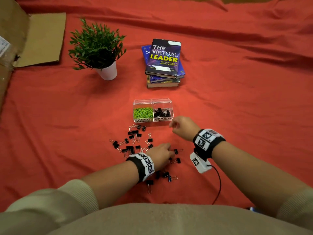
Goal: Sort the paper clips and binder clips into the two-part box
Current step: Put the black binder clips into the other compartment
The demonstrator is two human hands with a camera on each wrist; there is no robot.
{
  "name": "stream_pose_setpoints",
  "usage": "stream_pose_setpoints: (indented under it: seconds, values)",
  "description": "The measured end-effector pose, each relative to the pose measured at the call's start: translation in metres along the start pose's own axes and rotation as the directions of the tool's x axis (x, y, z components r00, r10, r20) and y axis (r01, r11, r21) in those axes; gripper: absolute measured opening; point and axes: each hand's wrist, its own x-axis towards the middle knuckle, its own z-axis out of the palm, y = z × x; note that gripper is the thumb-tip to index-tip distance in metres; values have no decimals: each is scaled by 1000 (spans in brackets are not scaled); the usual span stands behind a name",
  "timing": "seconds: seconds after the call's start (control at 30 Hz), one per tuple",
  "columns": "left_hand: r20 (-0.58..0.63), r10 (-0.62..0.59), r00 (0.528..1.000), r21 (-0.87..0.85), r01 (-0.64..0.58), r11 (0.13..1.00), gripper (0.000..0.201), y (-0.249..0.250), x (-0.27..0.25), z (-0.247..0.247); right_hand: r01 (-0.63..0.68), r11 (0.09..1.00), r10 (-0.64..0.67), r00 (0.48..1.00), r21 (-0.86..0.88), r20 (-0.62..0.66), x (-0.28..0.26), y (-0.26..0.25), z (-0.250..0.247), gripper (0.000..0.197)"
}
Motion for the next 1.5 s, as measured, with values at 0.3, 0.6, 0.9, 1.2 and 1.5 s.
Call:
stream_pose_setpoints:
  seconds: [0.3,0.6,0.9,1.2,1.5]
  values:
    - [-80,-88,993,-70,82,994,25,-13,-10,1,145,974,-107,972,-175,210,-47,34,53,25]
    - [-74,-236,969,-172,221,960,53,-53,-19,-17,204,939,-117,947,-277,301,-70,36,55,28]
    - [-60,-162,985,-25,161,987,24,-61,-23,-9,133,957,-59,960,-259,273,-74,32,64,24]
    - [-158,-139,978,-37,135,990,21,-64,-30,-4,-145,980,117,975,139,191,-33,11,51,13]
    - [-217,-306,927,-276,243,930,15,-79,-48,-16,105,994,-104,992,-18,77,22,-52,66,17]
